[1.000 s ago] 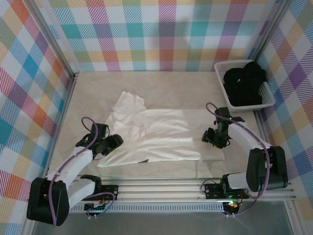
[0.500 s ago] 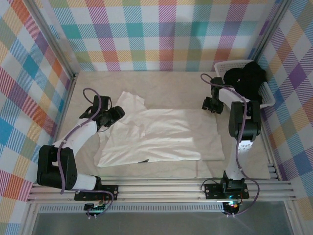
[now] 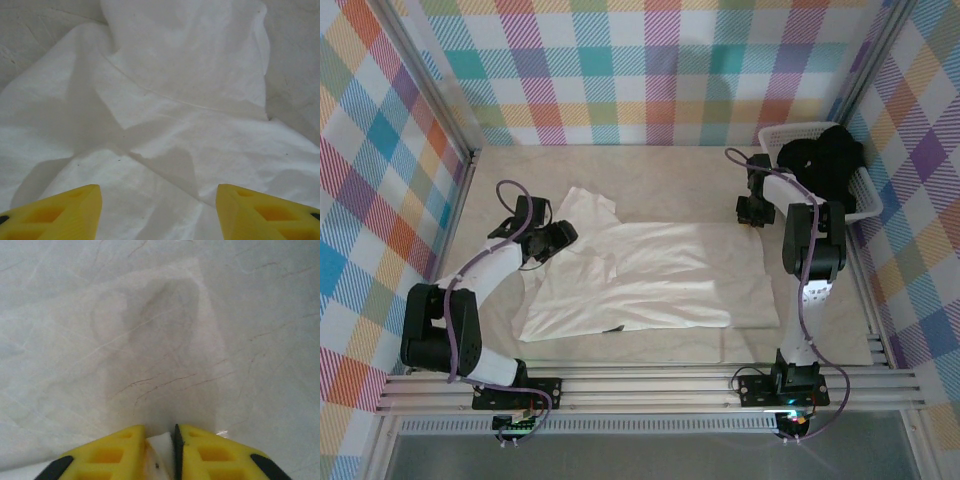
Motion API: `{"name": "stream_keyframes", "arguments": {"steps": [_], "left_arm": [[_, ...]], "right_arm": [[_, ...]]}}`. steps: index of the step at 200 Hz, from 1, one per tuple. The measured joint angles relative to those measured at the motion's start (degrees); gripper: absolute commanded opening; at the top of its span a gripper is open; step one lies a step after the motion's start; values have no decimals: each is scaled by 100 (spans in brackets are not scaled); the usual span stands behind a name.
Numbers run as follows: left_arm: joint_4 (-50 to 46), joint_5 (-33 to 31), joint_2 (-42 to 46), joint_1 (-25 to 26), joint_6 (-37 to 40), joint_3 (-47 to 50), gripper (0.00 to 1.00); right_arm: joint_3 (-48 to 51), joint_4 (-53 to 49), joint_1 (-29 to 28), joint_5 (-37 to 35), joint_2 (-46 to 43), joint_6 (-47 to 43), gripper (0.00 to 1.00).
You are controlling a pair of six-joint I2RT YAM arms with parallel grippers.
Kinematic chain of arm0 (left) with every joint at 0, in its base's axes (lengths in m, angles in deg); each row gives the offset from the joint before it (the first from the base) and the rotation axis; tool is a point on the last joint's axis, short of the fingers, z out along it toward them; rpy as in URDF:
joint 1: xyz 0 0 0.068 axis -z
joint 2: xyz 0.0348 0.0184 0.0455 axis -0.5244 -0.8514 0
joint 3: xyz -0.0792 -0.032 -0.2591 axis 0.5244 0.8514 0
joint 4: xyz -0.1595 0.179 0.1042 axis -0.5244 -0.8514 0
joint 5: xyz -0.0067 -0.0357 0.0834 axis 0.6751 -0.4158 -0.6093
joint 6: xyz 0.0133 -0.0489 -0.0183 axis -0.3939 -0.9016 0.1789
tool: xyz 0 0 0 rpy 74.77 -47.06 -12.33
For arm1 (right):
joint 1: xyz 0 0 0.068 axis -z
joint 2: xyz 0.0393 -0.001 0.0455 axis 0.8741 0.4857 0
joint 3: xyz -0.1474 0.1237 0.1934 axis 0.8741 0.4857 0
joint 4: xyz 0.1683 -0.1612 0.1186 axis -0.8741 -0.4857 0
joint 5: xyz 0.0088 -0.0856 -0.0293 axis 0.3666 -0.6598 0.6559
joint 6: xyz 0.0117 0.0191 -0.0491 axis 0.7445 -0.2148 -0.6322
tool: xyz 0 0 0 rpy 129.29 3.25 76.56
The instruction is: Fold the inside-out t-shirt
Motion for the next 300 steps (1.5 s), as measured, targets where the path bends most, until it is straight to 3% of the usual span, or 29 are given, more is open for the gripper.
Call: {"name": "stream_keyframes", "arguments": {"steps": [26, 62, 128, 171, 190, 215, 300], "left_arm": [[9, 2, -378, -44, 37, -413, 64], [-11, -118, -1456, -273, 387, -1622, 68], [-1215, -144, -4546, -417, 1589, -5589, 64], [-2371, -129, -5980, -393, 2232, -7678, 60], [-2789, -129, -6450, -358, 2463, -8389, 54], [-3187, -177, -6684, -337, 2632, -8852, 45], [-3418, 13, -6730, -356, 2686, -8915, 10]], "right_arm": [[-33, -15, 7, 13, 0, -83, 3], [-20, 162, 28, 122, -20, -205, 0], [170, 439, 33, 317, -367, -393, 0], [170, 511, 33, 542, -413, -411, 0], [168, 514, 33, 605, -413, -411, 0], [170, 529, 33, 619, -413, -413, 0], [173, 531, 33, 616, -413, -433, 1]]}}
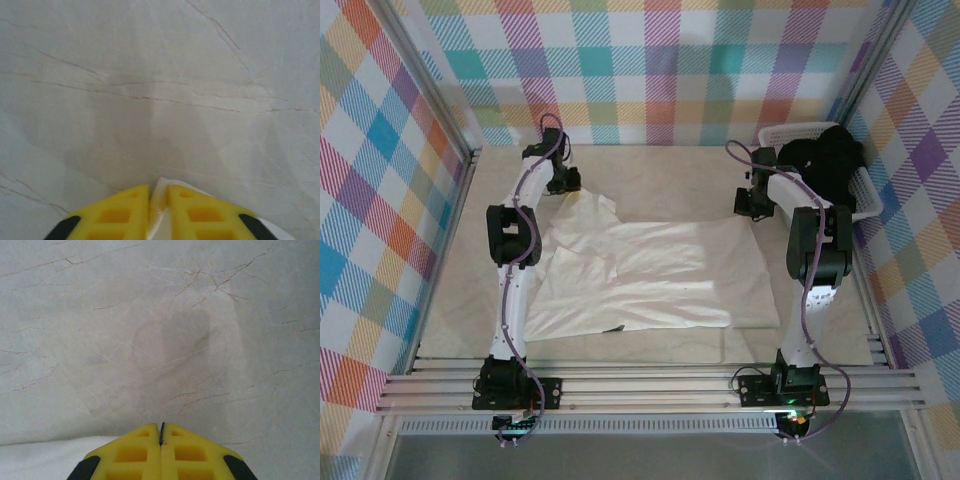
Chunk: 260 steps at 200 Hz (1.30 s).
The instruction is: Fold the inside-out t-shirt
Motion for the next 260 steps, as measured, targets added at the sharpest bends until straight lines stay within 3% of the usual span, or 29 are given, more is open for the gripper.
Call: {"name": "stream_keyframes", "arguments": {"steps": [23, 100, 163, 232, 260], "left_arm": [[-22, 57, 0, 17, -50, -4, 0], [227, 315, 398, -146, -205, 212, 0], [1283, 660, 3136, -216, -560, 2739, 0], [2208, 625, 5873, -210, -1217, 6111, 0], [2208, 546, 6966, -210, -1445, 6996, 0]], "right_arm": [[-2, -2, 0, 0, 0, 0, 0], [-85, 269, 0, -205, -9, -111, 0], [555, 927, 37, -151, -708, -616, 0], [2234, 1499, 72, -310, -2256, -573, 0], [2955, 1620, 81, -365, -2964, -372, 0]]}}
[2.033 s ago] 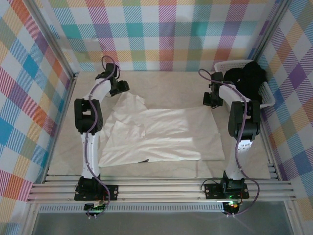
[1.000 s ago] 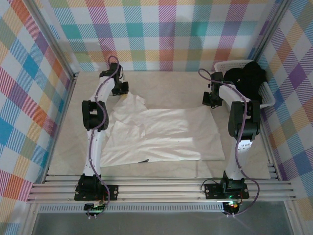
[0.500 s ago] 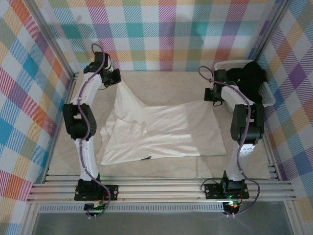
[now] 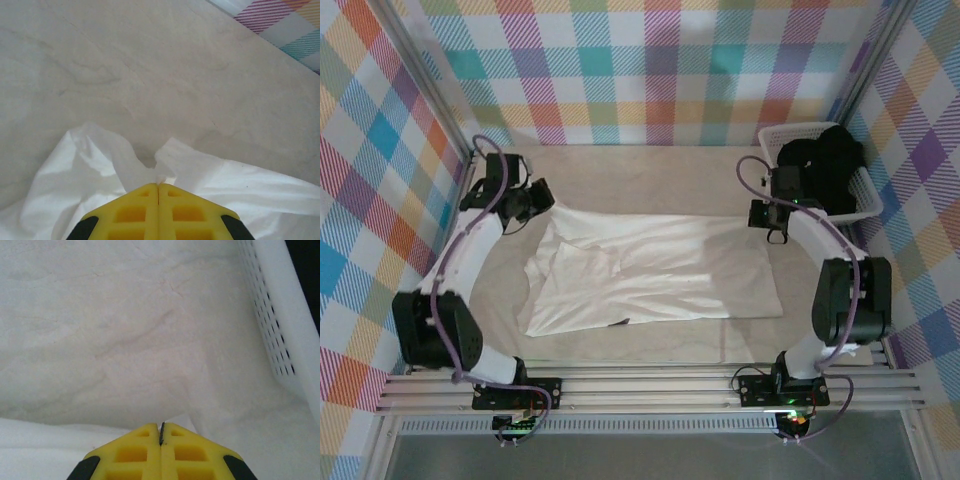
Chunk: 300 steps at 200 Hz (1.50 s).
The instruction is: Fold the inside-out t-shirt
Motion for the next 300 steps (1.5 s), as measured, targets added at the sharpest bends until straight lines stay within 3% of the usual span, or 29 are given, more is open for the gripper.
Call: {"name": "stream_keyframes", "arguments": {"steps": [45, 113, 170, 192, 212, 238, 272, 300], "left_arm": [[-98, 11, 1342, 0, -114, 785, 0], [-656, 341, 2461, 0, -162, 1910, 0], [-599, 717, 3126, 7, -973, 3810, 0], [-590, 678, 3265, 7, -1255, 4236, 0], [-483, 627, 3506, 7, -1412, 4367, 17], [-435, 385, 3532, 7, -1491, 4360, 36], [-380, -90, 3670, 136, -1432, 4188, 52], [262, -275, 3165, 907, -1180, 3840, 54]], "right_arm": [[763, 63, 0, -7, -713, 275, 0], [1261, -118, 0, -61, -1071, 472, 2], [1840, -343, 9, -315, -1379, 973, 33], [2223, -164, -195, -289, -1989, 1021, 44], [2406, 168, -697, 50, -2577, 973, 45], [2337, 721, -1519, 393, -2494, 870, 46], [2280, 1119, -1965, 739, -2013, 839, 46], [2262, 1248, -1963, 804, -1674, 896, 45]]}}
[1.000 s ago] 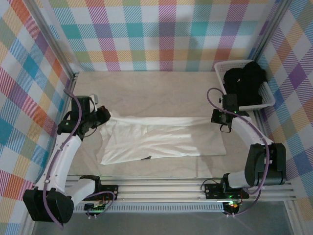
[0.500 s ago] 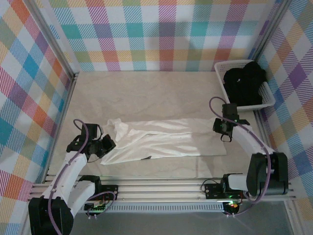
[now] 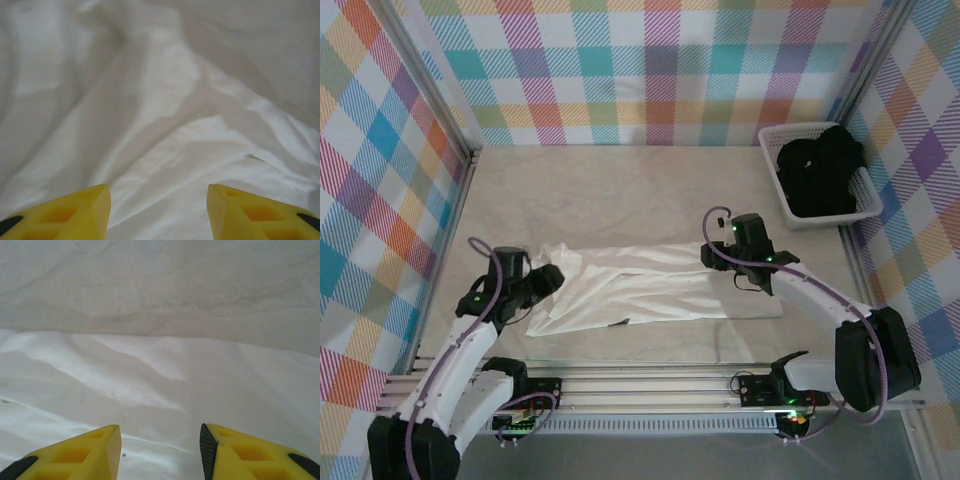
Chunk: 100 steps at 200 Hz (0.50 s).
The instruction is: Fold the inside-out t-shirt
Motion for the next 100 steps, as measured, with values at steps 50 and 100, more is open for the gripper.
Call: {"name": "stream_keyframes", "arguments": {"steps": [50, 100], "left_arm": [[1239, -109, -2579, 914, 964, -1139, 68], [1419, -114, -4000, 953, 1626, -1878, 70]], "right_arm": [[-164, -13, -2, 15, 149, 39, 46], [-175, -74, -2, 0, 142, 20, 47]]}}
